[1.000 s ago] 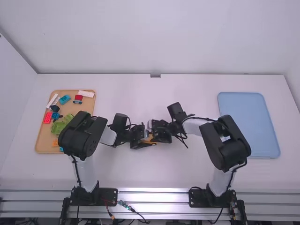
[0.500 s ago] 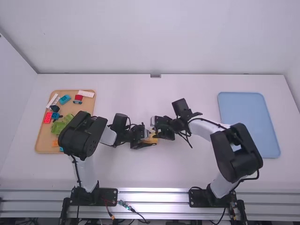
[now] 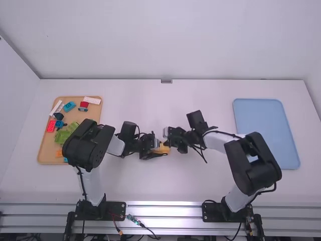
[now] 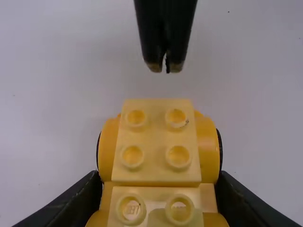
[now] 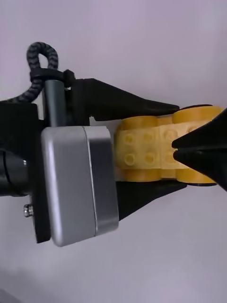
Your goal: Assemble lego blocks to make yellow taxi
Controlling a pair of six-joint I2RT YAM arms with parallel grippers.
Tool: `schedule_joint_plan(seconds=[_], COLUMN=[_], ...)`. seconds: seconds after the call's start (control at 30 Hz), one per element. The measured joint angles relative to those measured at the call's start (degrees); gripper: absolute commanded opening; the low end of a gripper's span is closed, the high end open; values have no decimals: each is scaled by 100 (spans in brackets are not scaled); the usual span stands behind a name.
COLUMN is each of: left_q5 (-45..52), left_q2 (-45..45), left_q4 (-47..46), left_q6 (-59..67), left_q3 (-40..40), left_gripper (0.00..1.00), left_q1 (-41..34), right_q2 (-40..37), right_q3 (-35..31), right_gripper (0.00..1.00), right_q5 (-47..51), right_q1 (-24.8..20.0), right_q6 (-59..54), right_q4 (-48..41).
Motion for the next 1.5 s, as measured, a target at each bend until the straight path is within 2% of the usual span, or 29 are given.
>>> schedule_joint_plan(seconds=[0.73,0.87,1.5], left_q5=[2,4,0], left_q2=[-2,-2,-2], left_q4=[0,0,-2], left_q6=[0,0,-2], left_q3=[0,0,0], left_gripper=[49,49,47], left_q1=[0,0,0], right_q2=[116,398,693], right_q3=[-179,-175,9], right_gripper=[0,0,0], right_q5=[4,0,-214], right_q1=[76,90,90], right_q6=[216,284,328], right_q4=[671,520,570])
